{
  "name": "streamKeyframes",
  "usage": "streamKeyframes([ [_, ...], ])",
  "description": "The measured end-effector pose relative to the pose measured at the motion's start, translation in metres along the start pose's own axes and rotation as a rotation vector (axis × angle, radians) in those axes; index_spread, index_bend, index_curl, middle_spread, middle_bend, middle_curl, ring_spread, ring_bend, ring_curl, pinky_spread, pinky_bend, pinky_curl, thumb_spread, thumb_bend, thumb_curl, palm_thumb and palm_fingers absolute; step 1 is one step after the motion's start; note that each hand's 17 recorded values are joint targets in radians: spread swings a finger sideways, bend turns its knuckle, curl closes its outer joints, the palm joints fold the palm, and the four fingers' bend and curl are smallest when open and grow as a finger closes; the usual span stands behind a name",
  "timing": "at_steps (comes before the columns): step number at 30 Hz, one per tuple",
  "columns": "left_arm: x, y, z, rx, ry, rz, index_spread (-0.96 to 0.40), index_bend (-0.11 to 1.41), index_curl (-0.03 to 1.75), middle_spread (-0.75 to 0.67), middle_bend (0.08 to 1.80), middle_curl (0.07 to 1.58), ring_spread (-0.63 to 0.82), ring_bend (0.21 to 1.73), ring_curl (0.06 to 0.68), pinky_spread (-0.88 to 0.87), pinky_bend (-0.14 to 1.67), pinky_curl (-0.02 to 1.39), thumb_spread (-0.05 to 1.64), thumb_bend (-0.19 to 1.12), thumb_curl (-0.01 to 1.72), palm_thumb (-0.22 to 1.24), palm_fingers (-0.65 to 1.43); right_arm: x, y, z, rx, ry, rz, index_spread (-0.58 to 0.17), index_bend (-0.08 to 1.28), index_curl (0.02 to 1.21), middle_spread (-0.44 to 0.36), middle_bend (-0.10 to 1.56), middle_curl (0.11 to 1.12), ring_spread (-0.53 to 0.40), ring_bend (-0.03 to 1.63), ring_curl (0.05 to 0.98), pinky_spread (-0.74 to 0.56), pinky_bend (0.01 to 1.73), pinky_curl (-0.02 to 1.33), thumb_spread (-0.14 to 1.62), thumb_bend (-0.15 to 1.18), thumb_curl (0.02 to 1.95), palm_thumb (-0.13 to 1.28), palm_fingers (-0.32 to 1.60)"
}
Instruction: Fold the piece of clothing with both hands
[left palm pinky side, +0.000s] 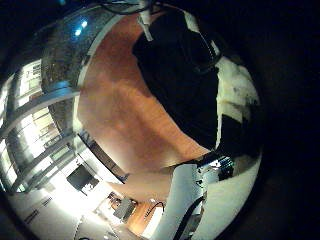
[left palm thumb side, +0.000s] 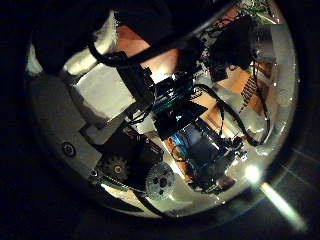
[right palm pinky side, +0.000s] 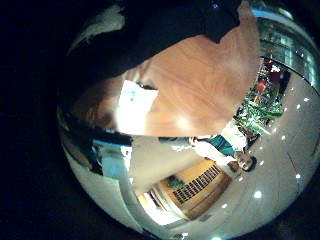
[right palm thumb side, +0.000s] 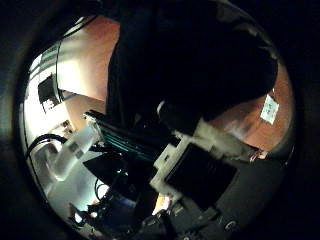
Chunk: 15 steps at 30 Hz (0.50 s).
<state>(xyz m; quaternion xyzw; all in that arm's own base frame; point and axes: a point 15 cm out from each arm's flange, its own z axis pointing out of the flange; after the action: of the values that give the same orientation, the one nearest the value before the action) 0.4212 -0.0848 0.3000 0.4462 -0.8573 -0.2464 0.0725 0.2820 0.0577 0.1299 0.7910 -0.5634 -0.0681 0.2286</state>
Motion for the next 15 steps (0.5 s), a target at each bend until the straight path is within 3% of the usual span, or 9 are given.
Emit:
streamKeyframes([
  [4,-0.002,0.002,-0.002,-0.003,0.002,-0.007,-0.73,0.58,1.30,-0.55,1.09,1.02,-0.39,1.51,0.556,-0.63,1.13,1.05,1.04,-0.01,0.68,0.73,1.02,0.006,-0.004,0.004,0.003,0.012,0.010,-0.413,0.25,0.38,-0.314,0.69,0.73,-0.306,1.27,0.540,-0.36,1.32,0.41,1.03,0.00,0.35,0.62,0.85],
  [9,-0.005,0.008,-0.007,-0.004,0.007,-0.017,-0.72,0.56,1.32,-0.55,1.08,1.02,-0.39,1.50,0.556,-0.64,1.11,1.06,1.04,-0.01,0.68,0.73,1.03,0.015,-0.018,0.003,0.056,0.006,0.029,-0.509,0.50,0.53,-0.363,0.84,0.86,-0.291,1.31,0.591,-0.31,1.39,0.48,1.02,0.00,0.38,0.73,1.04],
  [15,-0.010,0.017,-0.013,0.011,0.012,-0.026,-0.72,0.54,1.33,-0.56,1.06,1.03,-0.39,1.49,0.554,-0.65,1.10,1.07,1.04,-0.01,0.68,0.73,1.04,0.031,-0.025,-0.026,0.179,0.014,0.052,-0.511,0.80,0.73,-0.339,1.00,0.95,-0.257,1.32,0.636,-0.25,1.40,0.53,1.04,0.00,0.41,0.83,1.15],
])
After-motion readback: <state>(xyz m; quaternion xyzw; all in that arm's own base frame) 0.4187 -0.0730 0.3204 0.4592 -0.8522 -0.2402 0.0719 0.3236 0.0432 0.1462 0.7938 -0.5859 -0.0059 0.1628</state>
